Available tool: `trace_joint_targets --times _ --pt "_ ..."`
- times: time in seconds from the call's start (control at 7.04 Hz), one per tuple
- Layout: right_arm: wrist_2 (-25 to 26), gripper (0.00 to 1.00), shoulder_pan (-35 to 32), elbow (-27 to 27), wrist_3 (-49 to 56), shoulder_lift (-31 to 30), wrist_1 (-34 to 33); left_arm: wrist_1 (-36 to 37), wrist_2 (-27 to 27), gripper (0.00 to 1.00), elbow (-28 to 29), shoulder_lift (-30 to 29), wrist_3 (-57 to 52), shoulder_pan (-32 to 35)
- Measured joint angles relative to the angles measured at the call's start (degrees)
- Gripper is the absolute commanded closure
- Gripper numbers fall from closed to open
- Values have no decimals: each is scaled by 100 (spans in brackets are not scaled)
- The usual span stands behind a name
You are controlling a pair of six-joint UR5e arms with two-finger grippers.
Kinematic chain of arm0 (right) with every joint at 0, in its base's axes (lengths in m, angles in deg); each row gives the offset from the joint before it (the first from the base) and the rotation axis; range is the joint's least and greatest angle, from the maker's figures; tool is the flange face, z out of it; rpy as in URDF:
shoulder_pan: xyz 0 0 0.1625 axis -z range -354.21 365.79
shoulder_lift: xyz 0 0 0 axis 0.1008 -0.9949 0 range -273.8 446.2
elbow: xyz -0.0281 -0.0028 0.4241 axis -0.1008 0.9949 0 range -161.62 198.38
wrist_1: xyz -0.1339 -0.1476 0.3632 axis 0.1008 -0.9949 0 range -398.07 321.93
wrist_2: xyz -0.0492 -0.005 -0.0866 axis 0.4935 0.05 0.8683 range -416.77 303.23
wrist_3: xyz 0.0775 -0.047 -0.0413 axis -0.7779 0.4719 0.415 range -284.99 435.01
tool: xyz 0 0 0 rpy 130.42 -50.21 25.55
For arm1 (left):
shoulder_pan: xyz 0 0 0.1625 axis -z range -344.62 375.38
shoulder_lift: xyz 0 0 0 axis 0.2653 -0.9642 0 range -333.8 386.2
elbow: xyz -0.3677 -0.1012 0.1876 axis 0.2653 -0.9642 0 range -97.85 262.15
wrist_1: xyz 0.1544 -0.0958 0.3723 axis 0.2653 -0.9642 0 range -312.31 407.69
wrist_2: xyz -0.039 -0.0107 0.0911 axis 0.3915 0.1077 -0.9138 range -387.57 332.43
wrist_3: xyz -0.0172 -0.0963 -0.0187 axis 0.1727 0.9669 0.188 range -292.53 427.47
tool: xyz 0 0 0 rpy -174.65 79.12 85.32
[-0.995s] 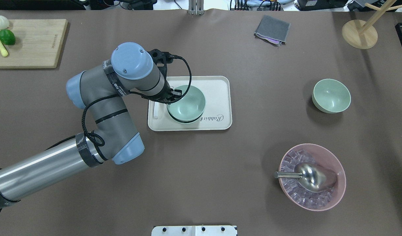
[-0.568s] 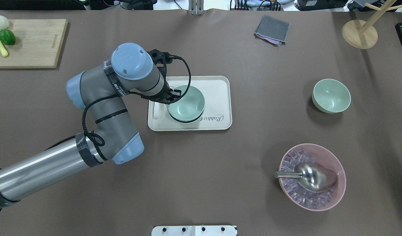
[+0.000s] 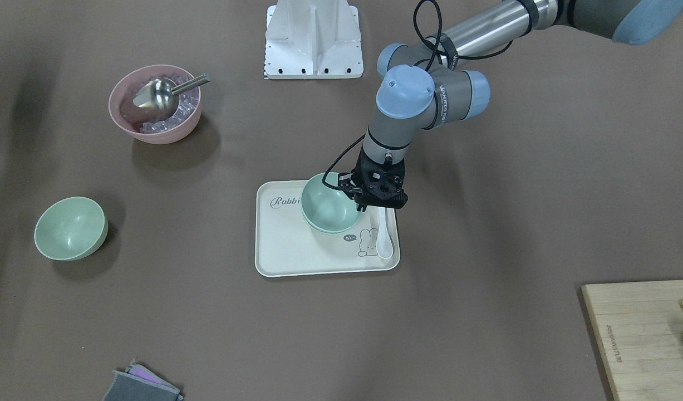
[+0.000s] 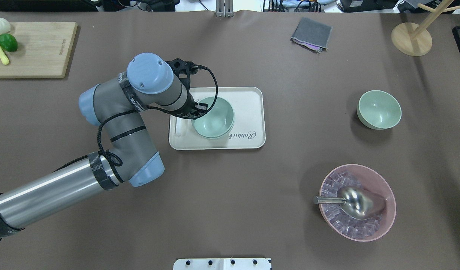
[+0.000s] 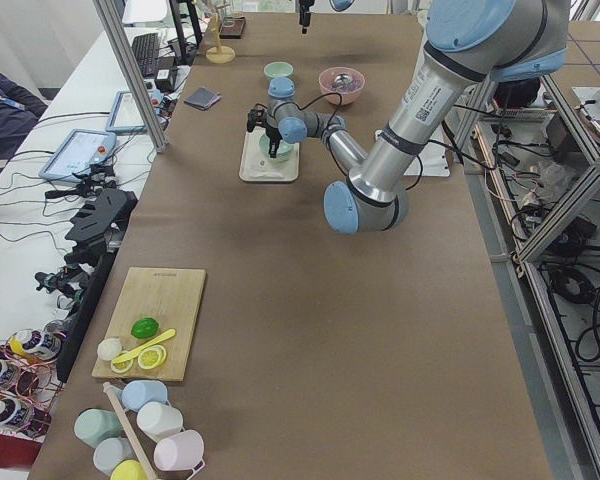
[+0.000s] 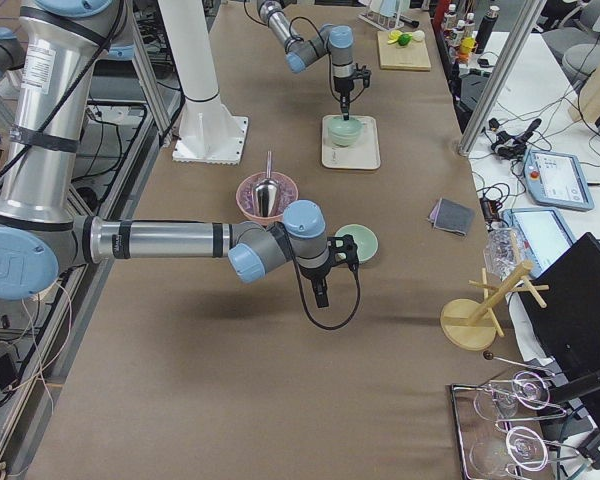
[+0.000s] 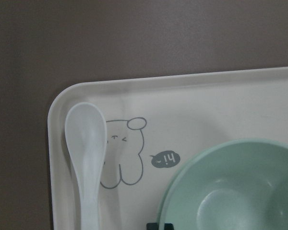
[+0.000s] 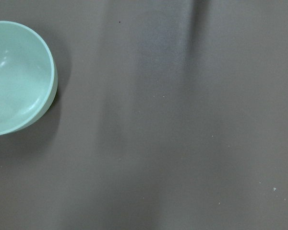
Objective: Stack green bowls together
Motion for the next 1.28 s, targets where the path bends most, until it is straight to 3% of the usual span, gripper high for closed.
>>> trace_joint_targets --times 0.14,0.28,0.85,1.28 --pt "0 0 0 0 2 0 0 -8 2 29 -2 -1 -6 -1" --pt "0 0 -1 0 3 0 0 -17 5 3 -22 -6 -11 -1" --pt "-4 0 -4 0 21 8 0 71 242 1 -341 46 -185 219" --pt "39 0 14 13 -42 178 -44 512 1436 0 -818 903 -2229 1505"
